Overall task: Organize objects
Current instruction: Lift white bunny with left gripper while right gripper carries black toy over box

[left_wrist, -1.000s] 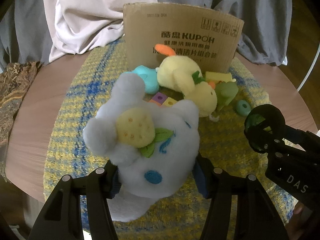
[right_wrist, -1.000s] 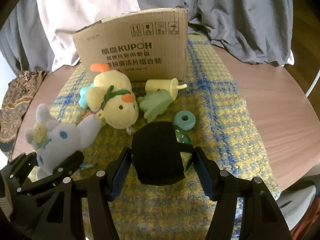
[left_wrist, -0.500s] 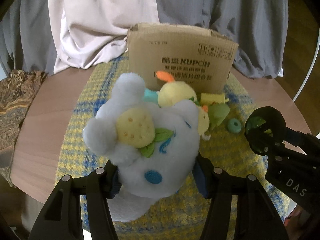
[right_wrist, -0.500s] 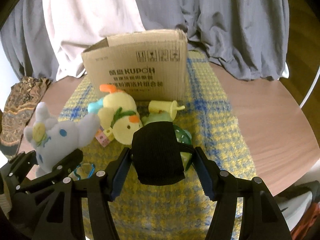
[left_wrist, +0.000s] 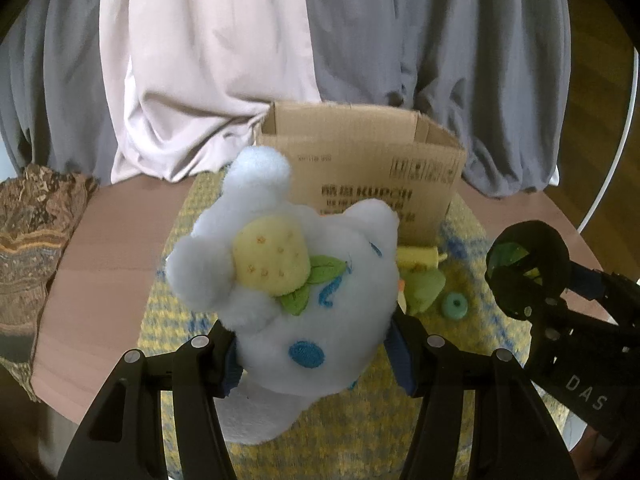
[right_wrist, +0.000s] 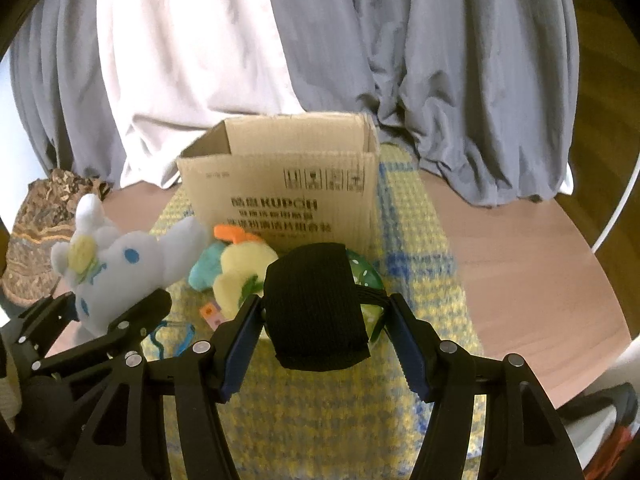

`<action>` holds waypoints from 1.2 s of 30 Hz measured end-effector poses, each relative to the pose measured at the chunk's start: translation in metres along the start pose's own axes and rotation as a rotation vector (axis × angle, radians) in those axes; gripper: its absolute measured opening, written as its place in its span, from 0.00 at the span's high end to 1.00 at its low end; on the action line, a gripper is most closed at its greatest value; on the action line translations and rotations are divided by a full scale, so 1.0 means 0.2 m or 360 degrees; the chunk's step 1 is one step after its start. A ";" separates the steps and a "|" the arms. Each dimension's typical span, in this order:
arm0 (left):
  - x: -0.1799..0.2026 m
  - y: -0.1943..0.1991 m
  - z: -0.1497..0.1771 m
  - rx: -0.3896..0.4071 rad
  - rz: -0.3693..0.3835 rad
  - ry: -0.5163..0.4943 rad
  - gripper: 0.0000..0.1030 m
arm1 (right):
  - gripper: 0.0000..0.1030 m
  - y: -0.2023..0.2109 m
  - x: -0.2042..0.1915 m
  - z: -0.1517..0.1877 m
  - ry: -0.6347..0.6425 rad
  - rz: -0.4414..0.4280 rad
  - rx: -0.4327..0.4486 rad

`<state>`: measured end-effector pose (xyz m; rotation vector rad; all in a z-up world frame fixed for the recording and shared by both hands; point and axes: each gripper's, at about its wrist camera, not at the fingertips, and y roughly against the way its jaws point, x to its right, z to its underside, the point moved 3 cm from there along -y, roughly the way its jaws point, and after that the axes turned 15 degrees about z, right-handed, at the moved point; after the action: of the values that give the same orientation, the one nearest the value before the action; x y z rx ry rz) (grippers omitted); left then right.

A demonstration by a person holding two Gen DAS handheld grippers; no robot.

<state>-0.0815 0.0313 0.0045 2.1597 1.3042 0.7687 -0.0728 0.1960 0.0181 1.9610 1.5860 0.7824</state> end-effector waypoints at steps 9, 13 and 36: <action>-0.01 0.02 -0.16 0.0061 -0.0008 -0.0026 0.44 | 0.39 0.01 0.03 -0.14 -0.0044 0.0000 0.0050; -0.02 0.03 -0.22 0.0093 -0.0010 -0.0020 0.44 | 0.39 0.02 0.04 -0.23 -0.0055 0.0002 0.0083; -0.05 0.01 -0.66 0.0199 0.0030 -0.0112 0.43 | 0.39 0.00 0.03 -0.68 -0.0028 0.0061 0.0195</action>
<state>-0.1750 0.0376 0.0970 2.2788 1.3294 0.6276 -0.1678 0.2046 0.1162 2.0842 1.6253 0.6957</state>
